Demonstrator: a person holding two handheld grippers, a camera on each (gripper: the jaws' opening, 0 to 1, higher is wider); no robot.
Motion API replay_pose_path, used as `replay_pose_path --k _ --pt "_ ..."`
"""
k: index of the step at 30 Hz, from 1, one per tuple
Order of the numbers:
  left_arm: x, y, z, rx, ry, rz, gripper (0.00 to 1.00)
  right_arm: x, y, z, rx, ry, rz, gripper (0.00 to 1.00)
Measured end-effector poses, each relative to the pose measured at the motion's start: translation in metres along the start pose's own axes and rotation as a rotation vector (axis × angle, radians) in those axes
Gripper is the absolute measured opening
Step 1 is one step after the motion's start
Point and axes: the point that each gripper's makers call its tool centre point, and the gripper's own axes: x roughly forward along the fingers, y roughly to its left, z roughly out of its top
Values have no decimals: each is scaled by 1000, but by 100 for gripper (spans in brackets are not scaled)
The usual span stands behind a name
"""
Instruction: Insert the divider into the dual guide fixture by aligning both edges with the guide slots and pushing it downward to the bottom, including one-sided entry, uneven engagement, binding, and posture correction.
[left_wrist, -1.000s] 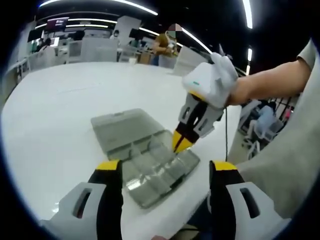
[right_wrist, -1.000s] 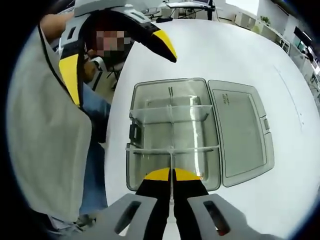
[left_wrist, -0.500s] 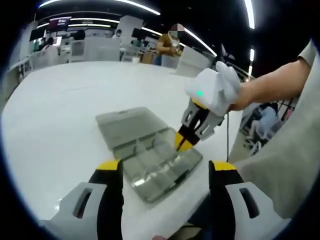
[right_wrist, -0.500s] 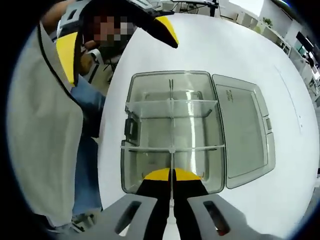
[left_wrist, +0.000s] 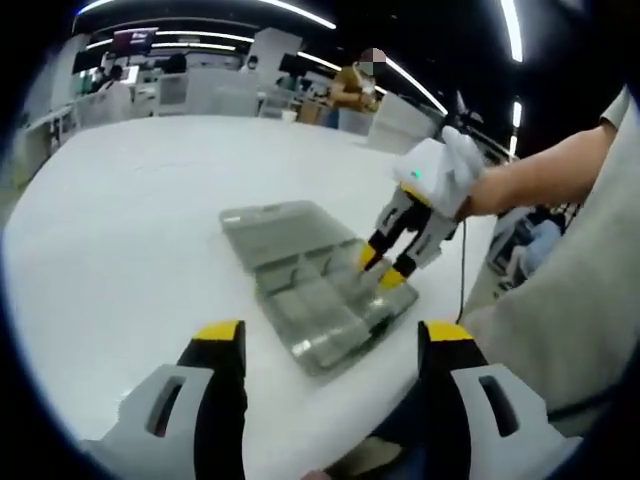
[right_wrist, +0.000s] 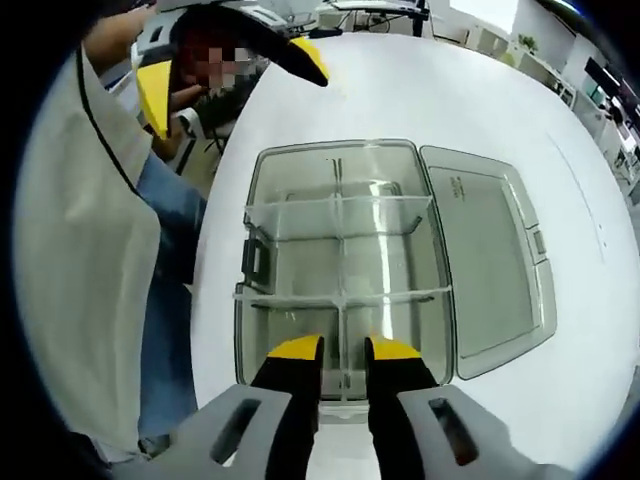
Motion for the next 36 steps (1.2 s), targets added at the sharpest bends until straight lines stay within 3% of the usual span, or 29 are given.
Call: replay_pose_path --k 5,19,31,36 --pt "-13 12 -9 -23 -2 34 67 -6 -1 2 31 -32 -5 17" --pt "-41 71 -34 -35 40 184 64 -25 7 4 110 -119 -39 24" --pt "-49 94 -37 0 88 209 63 -37 18 13 154 -190 -57 27" --pt "-50 100 -33 54 104 196 60 -41 18 17 169 -216 -68 28"
